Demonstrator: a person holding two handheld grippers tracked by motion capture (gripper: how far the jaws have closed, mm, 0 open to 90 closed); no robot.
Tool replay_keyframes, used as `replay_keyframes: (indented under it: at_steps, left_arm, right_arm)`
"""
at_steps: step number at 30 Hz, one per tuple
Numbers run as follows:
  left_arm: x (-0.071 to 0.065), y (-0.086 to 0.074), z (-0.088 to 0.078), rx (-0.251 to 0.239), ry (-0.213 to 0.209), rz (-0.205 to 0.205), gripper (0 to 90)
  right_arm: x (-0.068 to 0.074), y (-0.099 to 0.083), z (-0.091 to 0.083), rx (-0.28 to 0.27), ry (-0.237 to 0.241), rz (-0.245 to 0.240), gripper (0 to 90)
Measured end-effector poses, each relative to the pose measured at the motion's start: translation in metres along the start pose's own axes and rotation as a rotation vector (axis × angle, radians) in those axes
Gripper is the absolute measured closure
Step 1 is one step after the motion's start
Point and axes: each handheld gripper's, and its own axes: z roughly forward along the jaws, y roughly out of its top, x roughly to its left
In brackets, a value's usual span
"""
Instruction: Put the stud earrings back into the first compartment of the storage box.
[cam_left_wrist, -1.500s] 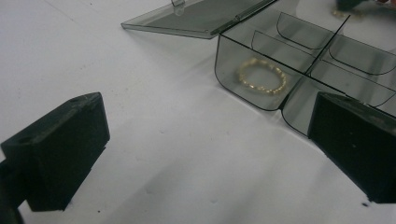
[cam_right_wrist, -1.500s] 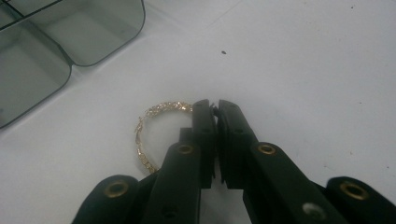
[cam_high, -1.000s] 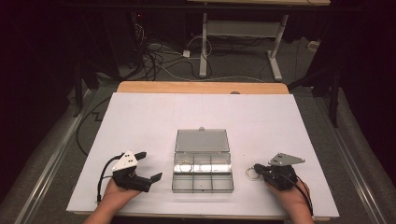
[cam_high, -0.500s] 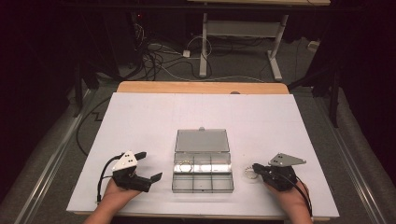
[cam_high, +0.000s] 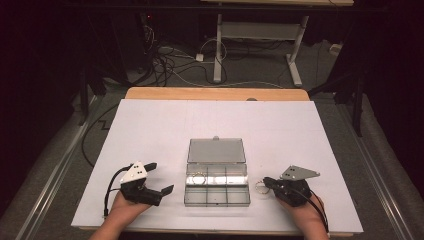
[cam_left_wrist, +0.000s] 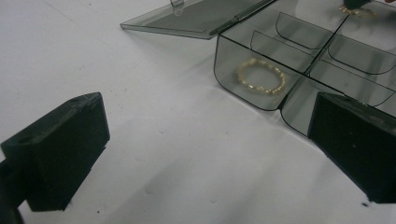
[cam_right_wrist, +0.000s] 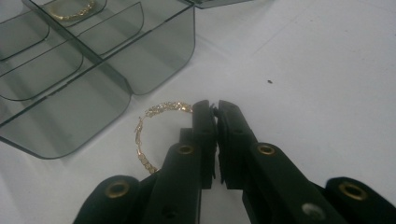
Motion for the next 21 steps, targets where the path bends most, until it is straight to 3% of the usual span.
replay_keyframes:
  at_steps: [21]
  left_arm:
    - [0.0,0.0,0.0,-0.001,0.0,0.003,0.0]
  right_arm:
    - [0.011,0.005,0.004,0.0,0.026,-0.022,87.8]
